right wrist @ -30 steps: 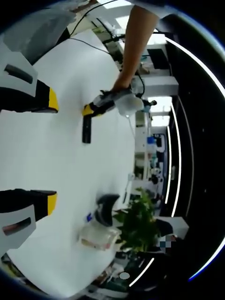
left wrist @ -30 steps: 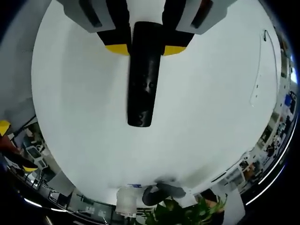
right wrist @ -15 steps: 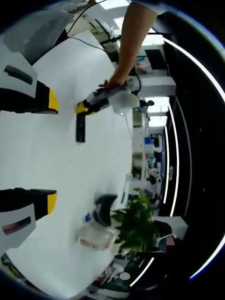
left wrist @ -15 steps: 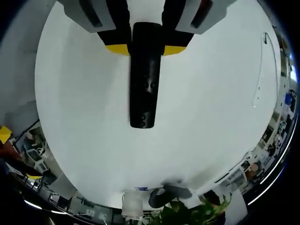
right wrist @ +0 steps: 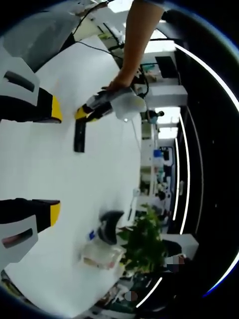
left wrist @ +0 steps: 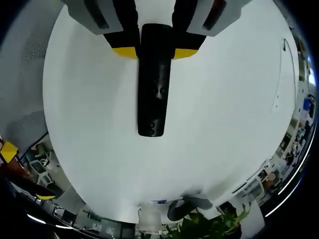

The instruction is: Press the specified remote control buttons in sequence, fully releasing each button before pressing the next.

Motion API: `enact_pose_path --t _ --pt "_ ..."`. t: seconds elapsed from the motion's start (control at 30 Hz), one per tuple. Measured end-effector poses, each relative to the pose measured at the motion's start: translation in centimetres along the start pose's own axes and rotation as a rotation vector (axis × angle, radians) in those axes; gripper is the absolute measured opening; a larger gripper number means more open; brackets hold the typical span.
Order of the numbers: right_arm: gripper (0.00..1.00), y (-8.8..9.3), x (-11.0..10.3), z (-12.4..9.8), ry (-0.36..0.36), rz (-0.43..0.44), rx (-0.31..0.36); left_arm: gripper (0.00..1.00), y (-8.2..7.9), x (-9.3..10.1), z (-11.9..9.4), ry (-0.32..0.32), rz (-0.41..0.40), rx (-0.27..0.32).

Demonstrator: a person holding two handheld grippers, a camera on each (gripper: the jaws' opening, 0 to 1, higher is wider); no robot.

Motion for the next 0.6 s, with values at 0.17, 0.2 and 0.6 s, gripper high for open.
enact_pose_path --t 0.17,0.2,0.6 --pt "0.57 0.1 -0.1 0.0 -0.003 -0.005 -0.004 0.23 0.3 0.5 -0.1 0.002 -0.005 0.005" --pt "0.56 0.1 -0.1 0.0 -0.004 -0.006 -0.006 0.23 0.4 0.8 -0.1 0.002 -0.005 0.006" --pt "0.5 0.2 -0.5 0.0 -0.02 -0.018 -0.026 0.23 1.3 2.7 -0.3 -0.001 -0.028 0.03"
Point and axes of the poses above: the point that each gripper's makers call its tool centre point, and the gripper's own axes: z roughly forward along the fingers, x roughly to its right, y roughly out of its underside, the point moved 6 cm from there along -z, roughly backward along the fingers, and after that the axes turned 13 degrees about -z, right-handed, at the moved point
